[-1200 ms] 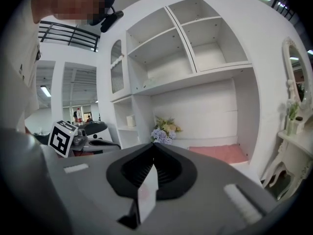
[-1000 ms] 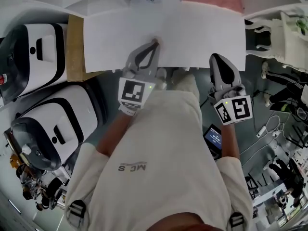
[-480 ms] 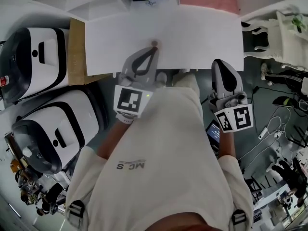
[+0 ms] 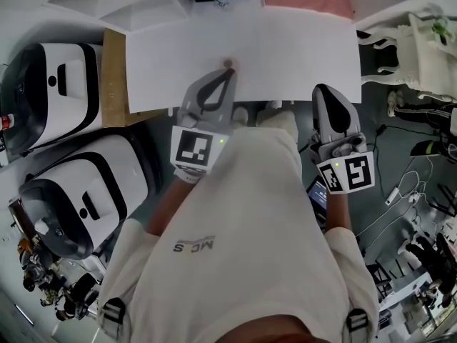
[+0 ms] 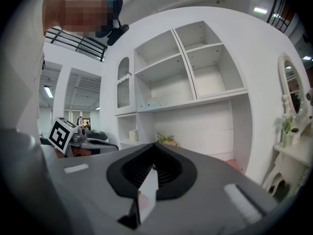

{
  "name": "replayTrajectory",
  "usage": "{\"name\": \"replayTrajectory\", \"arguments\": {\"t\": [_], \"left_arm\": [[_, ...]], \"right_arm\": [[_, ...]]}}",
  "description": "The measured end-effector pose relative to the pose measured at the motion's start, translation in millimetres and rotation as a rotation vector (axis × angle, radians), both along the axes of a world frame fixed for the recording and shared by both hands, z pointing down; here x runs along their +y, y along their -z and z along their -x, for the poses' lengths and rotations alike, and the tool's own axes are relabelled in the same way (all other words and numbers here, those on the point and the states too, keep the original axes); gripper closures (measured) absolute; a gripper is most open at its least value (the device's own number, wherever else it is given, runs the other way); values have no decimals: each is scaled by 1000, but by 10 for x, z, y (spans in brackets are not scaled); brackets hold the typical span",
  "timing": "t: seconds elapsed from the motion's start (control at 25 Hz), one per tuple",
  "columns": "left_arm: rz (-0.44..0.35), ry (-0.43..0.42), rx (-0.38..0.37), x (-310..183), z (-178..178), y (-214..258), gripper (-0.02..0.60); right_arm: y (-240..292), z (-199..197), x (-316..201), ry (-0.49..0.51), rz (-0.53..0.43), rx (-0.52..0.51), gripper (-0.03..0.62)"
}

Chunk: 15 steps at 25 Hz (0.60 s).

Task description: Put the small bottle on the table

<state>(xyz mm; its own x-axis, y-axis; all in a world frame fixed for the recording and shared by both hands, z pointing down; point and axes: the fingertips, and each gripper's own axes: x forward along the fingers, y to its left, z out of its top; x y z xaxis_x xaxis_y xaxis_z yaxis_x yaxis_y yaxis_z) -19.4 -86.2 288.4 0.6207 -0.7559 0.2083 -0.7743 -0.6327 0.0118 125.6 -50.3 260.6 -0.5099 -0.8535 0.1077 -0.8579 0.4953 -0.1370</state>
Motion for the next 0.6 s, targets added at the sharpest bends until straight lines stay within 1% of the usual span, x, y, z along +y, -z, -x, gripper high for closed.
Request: {"name": "replayTrajectory", "arguments": {"t": [0.12, 0.24, 0.6], "left_arm": [[-7, -11, -8, 9, -46, -3, 580], [-5, -5, 9, 19, -58, 21, 580], [9, 1, 25, 45, -24, -19, 580]], "right_arm": [[-4, -8, 15, 0, -1, 1, 594], [-16, -19, 31, -3, 6, 3, 594], [-69, -35, 43, -22, 17, 0, 594]]}}
